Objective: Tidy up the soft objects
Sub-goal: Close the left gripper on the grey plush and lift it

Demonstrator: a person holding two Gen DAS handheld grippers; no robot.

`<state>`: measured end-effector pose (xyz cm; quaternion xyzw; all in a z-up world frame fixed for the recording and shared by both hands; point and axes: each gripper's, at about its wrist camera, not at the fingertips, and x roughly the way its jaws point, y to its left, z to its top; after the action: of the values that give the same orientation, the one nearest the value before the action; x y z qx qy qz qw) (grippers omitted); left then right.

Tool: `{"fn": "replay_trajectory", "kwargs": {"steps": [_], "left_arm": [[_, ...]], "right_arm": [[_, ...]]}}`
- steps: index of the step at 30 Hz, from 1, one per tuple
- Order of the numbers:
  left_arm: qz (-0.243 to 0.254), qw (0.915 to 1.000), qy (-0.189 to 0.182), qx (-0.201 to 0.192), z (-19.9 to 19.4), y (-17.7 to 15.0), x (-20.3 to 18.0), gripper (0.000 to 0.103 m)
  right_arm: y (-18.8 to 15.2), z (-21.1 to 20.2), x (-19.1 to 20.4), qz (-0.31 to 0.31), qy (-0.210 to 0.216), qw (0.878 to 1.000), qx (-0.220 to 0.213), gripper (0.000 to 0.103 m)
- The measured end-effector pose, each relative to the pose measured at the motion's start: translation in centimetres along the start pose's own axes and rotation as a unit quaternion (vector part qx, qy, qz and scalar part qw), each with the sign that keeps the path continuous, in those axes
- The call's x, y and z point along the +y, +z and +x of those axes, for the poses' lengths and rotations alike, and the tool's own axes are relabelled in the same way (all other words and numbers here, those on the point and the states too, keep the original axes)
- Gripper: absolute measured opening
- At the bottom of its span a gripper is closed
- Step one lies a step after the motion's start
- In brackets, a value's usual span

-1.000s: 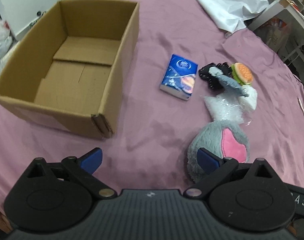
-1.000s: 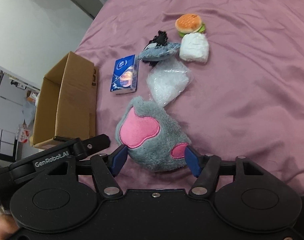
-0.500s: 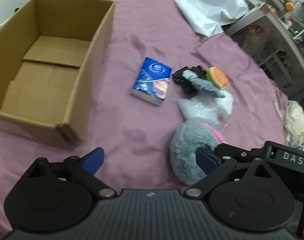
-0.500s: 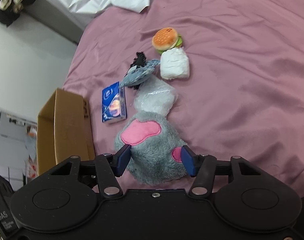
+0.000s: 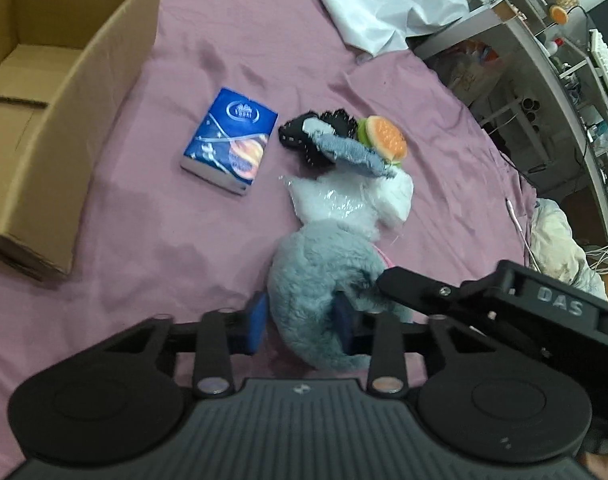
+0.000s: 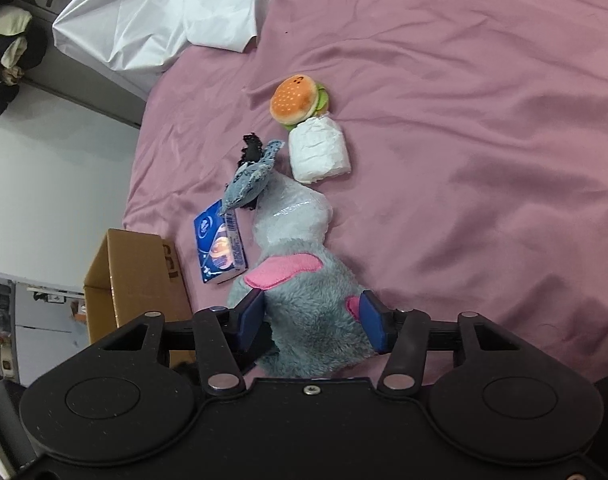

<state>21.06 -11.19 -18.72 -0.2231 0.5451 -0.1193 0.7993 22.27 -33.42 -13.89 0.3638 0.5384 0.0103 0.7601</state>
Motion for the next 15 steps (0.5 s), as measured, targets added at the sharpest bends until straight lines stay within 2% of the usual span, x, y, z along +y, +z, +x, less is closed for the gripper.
{"fn": "replay_trajectory", "kwargs": {"steps": [4, 10, 12, 15], "left_arm": [[-0.008, 1.0, -0.002, -0.003, 0.2, 0.2, -0.5, 0.026], [-0.031, 0.9995, 0.0, -0.001, 0.2, 0.1, -0.3, 0.025], [-0.031, 0.9995, 0.003, -0.004, 0.1, 0.2, -0.4, 0.025], [-0.023, 0.9996, 0.01, -0.012, -0.3, 0.2, -0.6, 0.025]], "right_arm": [[0.1, 0.0, -0.3, 0.003, 0.009, 1.0, 0.003, 0.057], [-0.1, 0.7, -0.4, -0.006, -0.002, 1.0, 0.017, 0.056], [0.0, 1.1, -0.6, 0.0, -0.01, 1.0, 0.025, 0.047], [-0.1, 1.2, -0.6, 0.0, -0.007, 1.0, 0.027, 0.041]]}}
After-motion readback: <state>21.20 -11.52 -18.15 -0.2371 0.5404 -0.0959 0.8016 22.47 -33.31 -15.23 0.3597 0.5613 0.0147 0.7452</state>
